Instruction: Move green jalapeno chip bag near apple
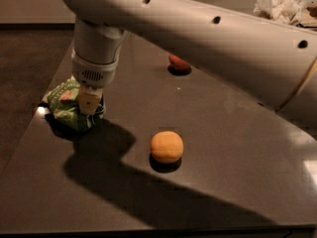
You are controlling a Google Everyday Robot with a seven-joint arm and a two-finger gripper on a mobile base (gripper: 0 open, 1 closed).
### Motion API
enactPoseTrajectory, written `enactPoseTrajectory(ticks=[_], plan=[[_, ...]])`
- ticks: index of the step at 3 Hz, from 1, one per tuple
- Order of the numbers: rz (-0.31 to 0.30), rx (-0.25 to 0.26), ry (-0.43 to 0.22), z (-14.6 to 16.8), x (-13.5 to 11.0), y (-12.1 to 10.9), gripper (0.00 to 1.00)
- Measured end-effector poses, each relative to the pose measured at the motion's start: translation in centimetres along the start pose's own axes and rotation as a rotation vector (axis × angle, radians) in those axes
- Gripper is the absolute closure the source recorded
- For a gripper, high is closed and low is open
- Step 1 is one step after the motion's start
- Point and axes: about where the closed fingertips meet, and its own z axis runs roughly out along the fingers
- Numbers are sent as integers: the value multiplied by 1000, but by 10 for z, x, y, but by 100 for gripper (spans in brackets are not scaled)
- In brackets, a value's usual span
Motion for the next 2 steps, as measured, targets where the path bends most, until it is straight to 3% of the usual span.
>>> enactPoseTrajectory(ticks=[1,2], plan=[[-55,0,-1,-29,21,-17,100],[-103,-23,12,-48,53,-35,100]])
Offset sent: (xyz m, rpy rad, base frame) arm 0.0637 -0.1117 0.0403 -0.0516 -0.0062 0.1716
